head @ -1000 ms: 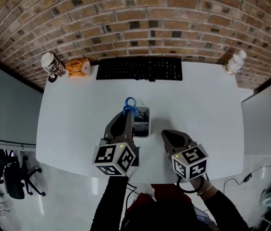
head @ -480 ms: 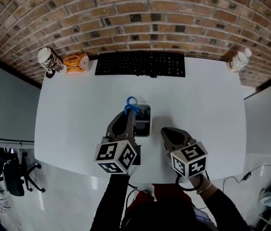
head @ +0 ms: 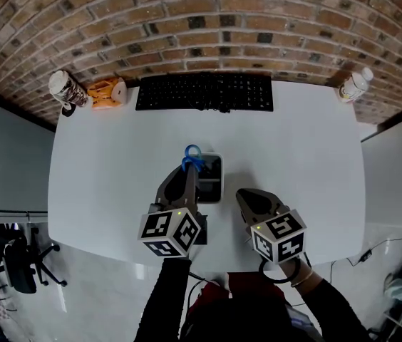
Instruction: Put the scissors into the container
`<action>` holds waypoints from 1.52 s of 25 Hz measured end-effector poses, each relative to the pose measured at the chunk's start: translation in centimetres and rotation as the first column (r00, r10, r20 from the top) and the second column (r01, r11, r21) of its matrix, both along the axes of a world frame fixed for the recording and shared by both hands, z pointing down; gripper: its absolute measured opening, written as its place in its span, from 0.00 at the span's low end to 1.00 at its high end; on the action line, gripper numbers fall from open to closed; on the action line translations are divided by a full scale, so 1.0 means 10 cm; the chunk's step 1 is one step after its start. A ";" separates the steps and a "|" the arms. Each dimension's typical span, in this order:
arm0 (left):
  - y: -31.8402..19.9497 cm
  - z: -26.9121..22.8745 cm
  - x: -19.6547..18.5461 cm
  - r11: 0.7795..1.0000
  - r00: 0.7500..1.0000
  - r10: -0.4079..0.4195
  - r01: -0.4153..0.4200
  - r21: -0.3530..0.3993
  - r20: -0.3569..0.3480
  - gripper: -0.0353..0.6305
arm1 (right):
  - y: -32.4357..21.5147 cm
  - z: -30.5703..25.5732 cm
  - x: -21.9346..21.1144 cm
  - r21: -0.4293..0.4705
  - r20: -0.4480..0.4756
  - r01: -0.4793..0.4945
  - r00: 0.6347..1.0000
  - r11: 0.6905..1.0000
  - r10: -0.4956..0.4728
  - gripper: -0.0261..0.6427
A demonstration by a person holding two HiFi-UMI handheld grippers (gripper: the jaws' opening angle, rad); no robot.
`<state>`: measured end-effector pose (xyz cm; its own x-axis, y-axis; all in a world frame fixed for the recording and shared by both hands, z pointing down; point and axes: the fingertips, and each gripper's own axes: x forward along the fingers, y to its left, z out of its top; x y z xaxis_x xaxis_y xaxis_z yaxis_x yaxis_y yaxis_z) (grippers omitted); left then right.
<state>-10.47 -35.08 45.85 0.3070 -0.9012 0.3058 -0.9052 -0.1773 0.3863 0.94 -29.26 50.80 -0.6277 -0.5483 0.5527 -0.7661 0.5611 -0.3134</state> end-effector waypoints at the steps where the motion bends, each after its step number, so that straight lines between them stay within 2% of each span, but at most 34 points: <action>1: -0.01 0.01 0.00 1.000 1.000 0.000 0.000 0.000 -0.002 0.09 | 0.00 0.01 0.00 -0.001 -0.001 -0.001 1.000 1.000 0.001 0.05; 8: -0.03 0.02 -0.03 1.000 1.000 0.003 -0.003 -0.002 -0.008 0.10 | 0.04 0.04 0.00 -0.013 -0.010 -0.005 1.000 1.000 0.005 0.05; 16: -0.03 0.05 -0.05 1.000 1.000 -0.003 0.004 -0.008 0.026 0.11 | 0.06 0.07 0.00 -0.017 -0.015 -0.005 1.000 1.000 0.005 0.05; 30: -0.01 0.18 -0.25 0.998 0.996 -0.050 0.053 -0.041 0.072 0.17 | 0.10 0.09 0.00 -0.024 -0.015 -0.003 1.000 1.000 0.003 0.05; 38: 0.01 0.26 -0.32 0.995 0.995 -0.072 0.077 -0.066 0.070 0.18 | 0.14 0.13 0.03 -0.032 -0.016 -0.004 1.000 0.999 0.004 0.05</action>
<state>-13.72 -34.99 48.49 0.2161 -0.8970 0.3856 -0.9392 -0.0832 0.3330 1.21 -27.85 52.07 -0.6164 -0.5325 0.5801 -0.7734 0.5480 -0.3188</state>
